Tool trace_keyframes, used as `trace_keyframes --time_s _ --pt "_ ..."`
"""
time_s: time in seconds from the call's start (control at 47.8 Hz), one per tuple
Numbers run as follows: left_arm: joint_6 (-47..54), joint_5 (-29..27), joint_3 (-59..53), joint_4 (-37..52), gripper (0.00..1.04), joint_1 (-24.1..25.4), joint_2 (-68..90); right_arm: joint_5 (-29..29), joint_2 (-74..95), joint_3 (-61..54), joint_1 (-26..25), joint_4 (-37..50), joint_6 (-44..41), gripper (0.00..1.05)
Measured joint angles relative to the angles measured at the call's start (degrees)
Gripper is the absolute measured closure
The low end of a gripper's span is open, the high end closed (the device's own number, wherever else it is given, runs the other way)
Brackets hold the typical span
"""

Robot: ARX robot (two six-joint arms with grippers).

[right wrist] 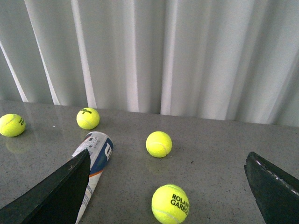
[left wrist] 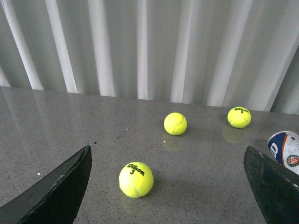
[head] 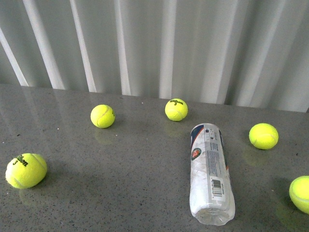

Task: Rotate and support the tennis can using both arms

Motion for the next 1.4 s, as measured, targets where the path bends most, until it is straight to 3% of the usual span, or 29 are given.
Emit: trace_keyframes --time_s 1.172,1.235,1.402 --pt "0.0 0.0 0.0 0.0 0.07 0.0 0.0 0.0 0.0 0.0 0.0 -0.1 -0.1 0.07" --pt "0.0 0.0 0.0 0.0 0.07 0.0 0.0 0.8 4.5 3.0 0.9 -4.1 -2.4 0.07" --pt "0.0 0.0 0.0 0.0 0.07 0.0 0.0 -3.8 27.8 18.6 -2.3 12.3 0.2 0.07"
